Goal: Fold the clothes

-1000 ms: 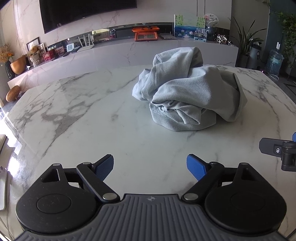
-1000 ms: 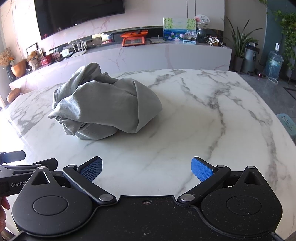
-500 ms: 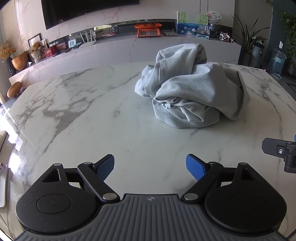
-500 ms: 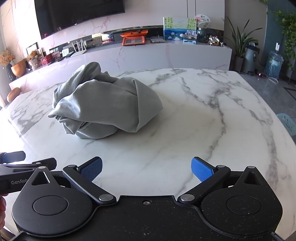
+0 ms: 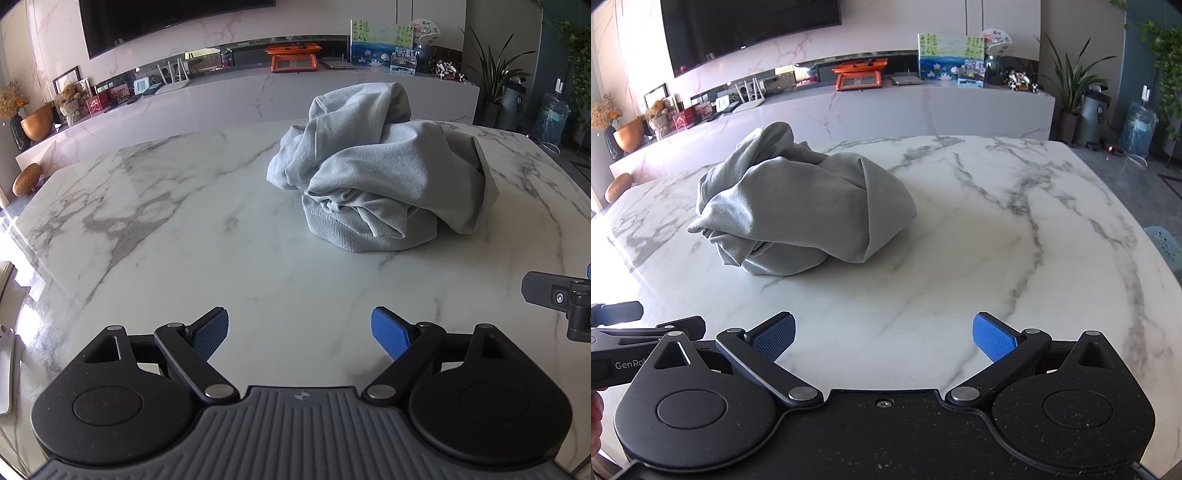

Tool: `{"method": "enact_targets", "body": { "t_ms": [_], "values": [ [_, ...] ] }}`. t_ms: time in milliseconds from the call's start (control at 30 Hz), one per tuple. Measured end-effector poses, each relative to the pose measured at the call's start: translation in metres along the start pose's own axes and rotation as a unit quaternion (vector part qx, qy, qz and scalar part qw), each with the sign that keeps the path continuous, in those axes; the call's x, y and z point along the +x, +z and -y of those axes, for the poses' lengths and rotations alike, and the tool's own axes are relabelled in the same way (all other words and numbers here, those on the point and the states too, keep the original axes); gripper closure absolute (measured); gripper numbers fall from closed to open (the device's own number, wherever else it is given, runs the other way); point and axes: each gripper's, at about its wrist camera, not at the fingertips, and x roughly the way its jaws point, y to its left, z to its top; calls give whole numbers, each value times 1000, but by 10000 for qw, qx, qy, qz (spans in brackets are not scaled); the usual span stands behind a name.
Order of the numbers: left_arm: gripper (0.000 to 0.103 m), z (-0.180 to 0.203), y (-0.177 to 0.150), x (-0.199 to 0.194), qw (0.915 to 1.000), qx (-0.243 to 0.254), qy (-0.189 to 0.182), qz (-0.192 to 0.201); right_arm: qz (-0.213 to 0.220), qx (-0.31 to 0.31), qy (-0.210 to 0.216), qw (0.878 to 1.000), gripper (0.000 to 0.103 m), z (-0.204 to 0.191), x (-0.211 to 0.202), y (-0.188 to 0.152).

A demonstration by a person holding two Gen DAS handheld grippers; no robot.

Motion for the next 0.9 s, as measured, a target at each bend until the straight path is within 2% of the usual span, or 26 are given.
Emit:
{"method": "enact_targets", "body": {
  "t_ms": [900],
  "values": [
    [18, -3, 0, 3, 10000, 7, -38, -59, -63, -69, -23, 10000, 1, -4, 4, -1]
  ]
}}
